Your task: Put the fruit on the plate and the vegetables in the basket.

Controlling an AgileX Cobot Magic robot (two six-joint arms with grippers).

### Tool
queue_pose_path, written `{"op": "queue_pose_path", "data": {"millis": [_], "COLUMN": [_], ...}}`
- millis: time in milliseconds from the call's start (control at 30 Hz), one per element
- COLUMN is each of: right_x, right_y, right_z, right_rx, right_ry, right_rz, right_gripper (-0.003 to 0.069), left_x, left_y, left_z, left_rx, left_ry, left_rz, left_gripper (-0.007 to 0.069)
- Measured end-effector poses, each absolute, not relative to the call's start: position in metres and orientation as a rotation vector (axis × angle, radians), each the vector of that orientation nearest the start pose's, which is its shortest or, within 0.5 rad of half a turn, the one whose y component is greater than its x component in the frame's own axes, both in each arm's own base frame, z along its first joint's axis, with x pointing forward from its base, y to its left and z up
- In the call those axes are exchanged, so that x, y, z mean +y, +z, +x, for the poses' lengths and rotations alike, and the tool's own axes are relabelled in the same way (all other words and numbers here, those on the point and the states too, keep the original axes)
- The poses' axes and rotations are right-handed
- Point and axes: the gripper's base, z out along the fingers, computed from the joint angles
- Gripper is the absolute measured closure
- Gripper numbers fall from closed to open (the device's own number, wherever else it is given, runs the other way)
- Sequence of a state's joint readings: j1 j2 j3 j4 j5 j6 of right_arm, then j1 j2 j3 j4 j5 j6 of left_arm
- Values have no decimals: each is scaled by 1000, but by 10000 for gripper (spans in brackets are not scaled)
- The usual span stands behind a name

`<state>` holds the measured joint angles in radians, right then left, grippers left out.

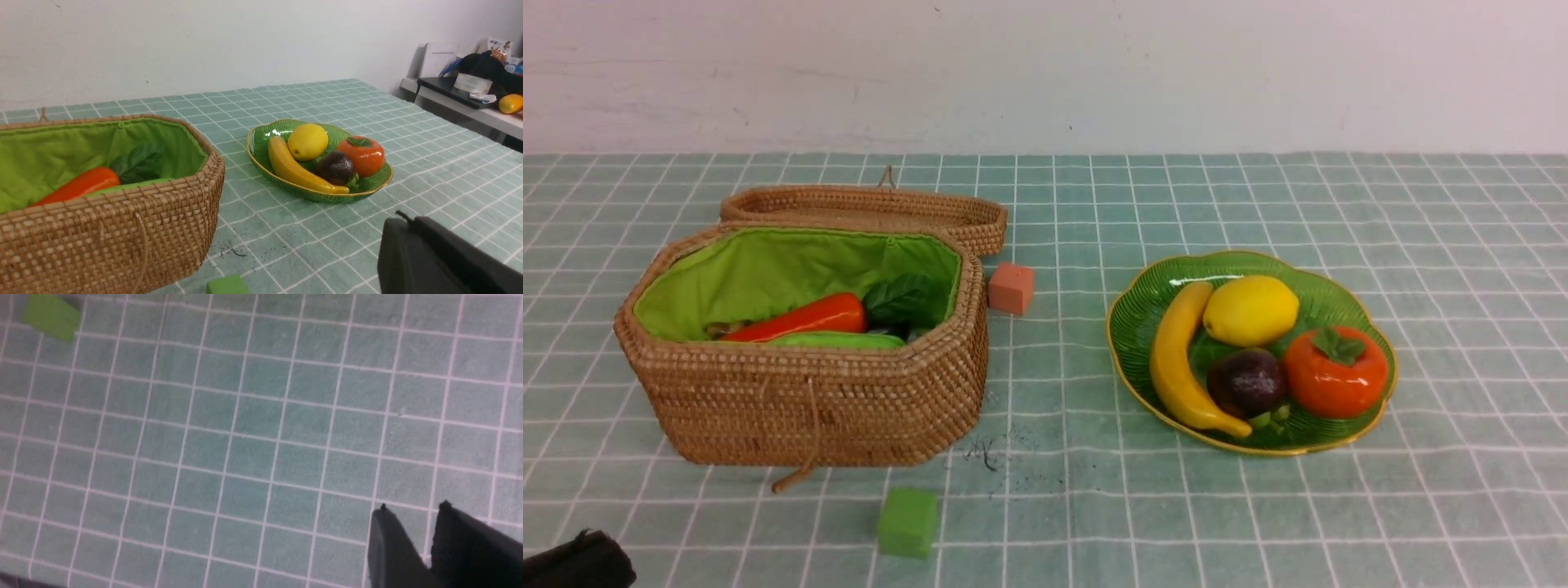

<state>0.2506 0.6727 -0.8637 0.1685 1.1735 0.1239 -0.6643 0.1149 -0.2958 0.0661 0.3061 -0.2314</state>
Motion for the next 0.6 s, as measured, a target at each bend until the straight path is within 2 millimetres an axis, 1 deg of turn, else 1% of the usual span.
{"op": "queue_pose_path", "data": {"millis": [33, 67, 100, 200, 233, 300, 400, 600], "right_x": [36, 31, 27, 21, 21, 20, 21, 21], "right_y": [346, 340, 336, 319, 319, 311, 308, 309], "right_z": [86, 72, 64, 52, 52, 55, 58, 59], "right_rx": [2476, 2418, 2384, 2348, 2340, 2311, 2285, 2265], "right_ry": [384, 385, 384, 358, 361, 353, 355, 360], "right_rz": [-125, -69, -46, -2, 0, 10, 14, 18], "right_gripper": [494, 510, 522, 577, 581, 629, 656, 659], "left_x": [-30, -30, -30, -31, -31, -31, -31, -31], "left_y": [278, 275, 274, 270, 270, 266, 264, 262], "left_z": [41, 42, 42, 43, 43, 43, 43, 43], "left_rx": [1599, 1605, 1610, 1622, 1623, 1645, 1664, 1679], "left_ry": [-625, -624, -622, -619, -619, -612, -607, -602], "left_rz": [389, 390, 391, 394, 395, 399, 403, 406], "left_gripper": [638, 638, 638, 638, 638, 638, 638, 638]}}
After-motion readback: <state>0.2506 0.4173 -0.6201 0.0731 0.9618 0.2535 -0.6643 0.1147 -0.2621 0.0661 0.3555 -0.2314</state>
